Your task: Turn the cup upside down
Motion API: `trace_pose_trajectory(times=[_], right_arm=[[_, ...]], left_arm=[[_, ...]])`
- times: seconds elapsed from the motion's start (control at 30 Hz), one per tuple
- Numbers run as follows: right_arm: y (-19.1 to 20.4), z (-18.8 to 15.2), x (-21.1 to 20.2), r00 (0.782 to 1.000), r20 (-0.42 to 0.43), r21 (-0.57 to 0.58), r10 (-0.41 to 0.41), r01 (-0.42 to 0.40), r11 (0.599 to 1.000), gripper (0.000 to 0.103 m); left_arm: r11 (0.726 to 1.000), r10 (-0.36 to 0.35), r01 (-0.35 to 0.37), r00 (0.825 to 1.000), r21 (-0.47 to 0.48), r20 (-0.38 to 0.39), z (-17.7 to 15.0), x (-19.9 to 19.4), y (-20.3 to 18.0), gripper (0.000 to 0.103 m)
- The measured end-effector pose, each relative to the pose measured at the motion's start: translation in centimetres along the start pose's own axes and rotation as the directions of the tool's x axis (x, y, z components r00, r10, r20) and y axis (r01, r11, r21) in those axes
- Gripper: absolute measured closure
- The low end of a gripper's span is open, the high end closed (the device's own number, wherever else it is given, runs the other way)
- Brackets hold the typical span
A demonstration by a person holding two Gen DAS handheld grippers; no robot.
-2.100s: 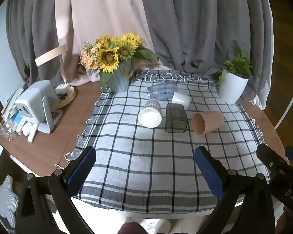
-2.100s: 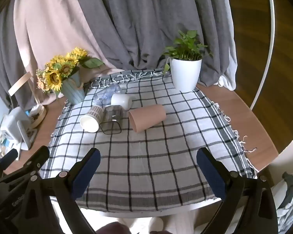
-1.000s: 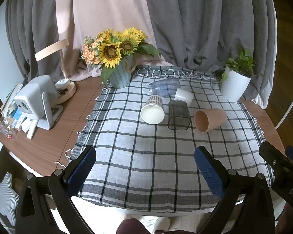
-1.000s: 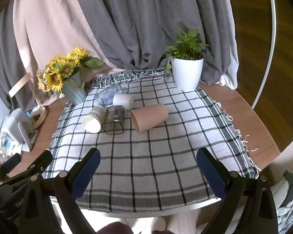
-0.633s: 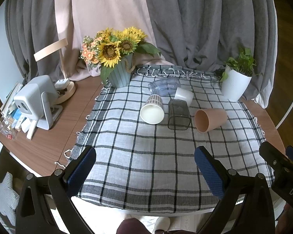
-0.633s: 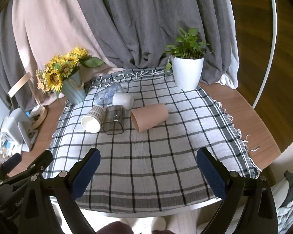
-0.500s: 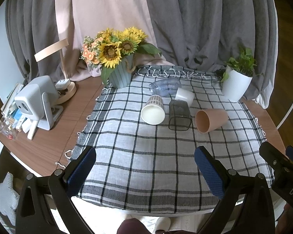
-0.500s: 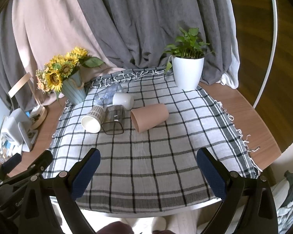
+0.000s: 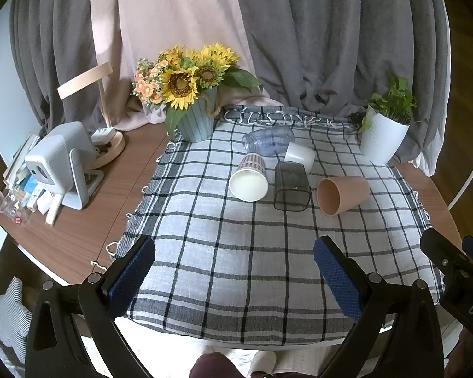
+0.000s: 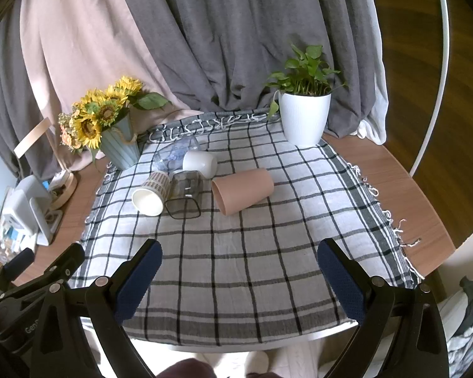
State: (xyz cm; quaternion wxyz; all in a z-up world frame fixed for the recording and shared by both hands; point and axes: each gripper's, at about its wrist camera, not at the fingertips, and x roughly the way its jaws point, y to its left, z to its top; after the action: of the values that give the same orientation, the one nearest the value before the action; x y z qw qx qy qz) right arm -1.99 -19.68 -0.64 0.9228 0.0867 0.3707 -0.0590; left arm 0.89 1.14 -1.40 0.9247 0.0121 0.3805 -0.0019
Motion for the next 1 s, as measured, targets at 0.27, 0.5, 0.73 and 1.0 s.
trace_pose_trajectory(times=[0.27, 0.5, 0.73, 1.0], right_arm=[[-0.1, 0.0, -0.2, 1.0, 0.0, 0.002, 0.002, -0.002, 1.0, 0.004], [-0.1, 0.0, -0.1, 1.0, 0.0, 0.002, 0.002, -0.002, 1.0, 0.004], [-0.1, 0.0, -0.1, 1.0, -0.001, 0.003, 0.003, -0.003, 1.0, 0.004], [0.3, -0.3, 0.8, 1.0, -0.027, 0.007, 0.008, -0.008, 1.0, 0.004]], left_arm=[[1.0, -0.001, 0.001, 1.0, 0.002, -0.003, 0.0, 0.1, 0.1, 0.0], [1.0, 0.001, -0.001, 1.0, 0.001, -0.003, 0.0, 0.0, 0.0, 0.0], [1.0, 0.001, -0.001, 1.0, 0.001, -0.005, -0.1, 0.0, 0.1, 0.0], [1.0, 0.003, -0.003, 0.999, 0.005, -0.039, -0.3, 1.0, 0.3, 0.0]])
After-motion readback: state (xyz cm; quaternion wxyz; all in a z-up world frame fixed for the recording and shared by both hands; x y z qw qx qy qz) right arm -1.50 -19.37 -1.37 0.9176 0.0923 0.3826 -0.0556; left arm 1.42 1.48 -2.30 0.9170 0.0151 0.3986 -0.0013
